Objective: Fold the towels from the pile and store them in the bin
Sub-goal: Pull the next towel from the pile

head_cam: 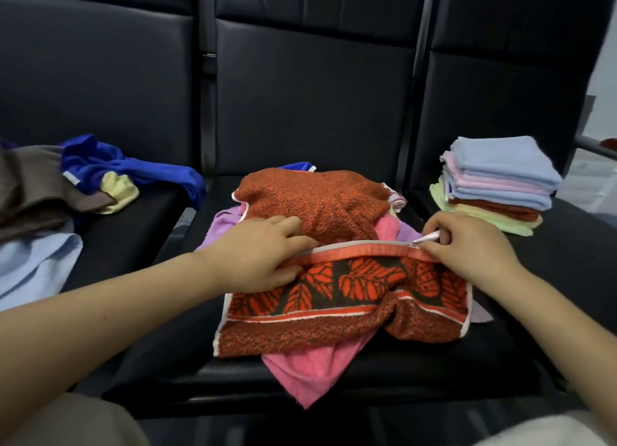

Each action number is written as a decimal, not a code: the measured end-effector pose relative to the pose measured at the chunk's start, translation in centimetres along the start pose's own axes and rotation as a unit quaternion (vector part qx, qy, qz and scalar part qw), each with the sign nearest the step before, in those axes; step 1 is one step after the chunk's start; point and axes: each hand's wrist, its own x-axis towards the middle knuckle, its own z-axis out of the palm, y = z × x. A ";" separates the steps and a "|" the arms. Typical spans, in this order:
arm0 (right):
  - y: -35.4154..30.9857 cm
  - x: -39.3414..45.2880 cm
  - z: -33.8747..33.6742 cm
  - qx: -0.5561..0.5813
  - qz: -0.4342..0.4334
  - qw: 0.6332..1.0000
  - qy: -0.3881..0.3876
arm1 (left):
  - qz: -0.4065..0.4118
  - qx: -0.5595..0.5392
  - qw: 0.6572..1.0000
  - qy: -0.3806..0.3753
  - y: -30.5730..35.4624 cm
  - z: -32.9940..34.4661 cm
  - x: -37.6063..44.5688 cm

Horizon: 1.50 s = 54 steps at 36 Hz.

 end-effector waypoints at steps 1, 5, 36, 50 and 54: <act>-0.1 -0.1 0.3 0.018 0.004 1.000 0.003 | -0.006 -0.007 1.000 -0.004 0.1 0.1 0.0; -0.9 -0.8 2.3 0.177 0.049 0.982 0.036 | -0.033 -0.030 0.999 -0.021 0.4 0.2 -0.1; -0.7 0.0 -0.9 0.457 0.090 0.883 -0.052 | -0.197 -0.003 0.976 -0.096 -1.8 -2.3 0.3; -6.5 3.3 2.3 0.688 0.248 0.668 -0.135 | -0.241 -0.017 0.970 0.000 -3.9 0.5 -0.3; -7.6 4.1 3.2 0.685 0.215 0.690 -0.097 | -0.298 -0.146 0.943 -0.008 -4.3 1.9 -0.1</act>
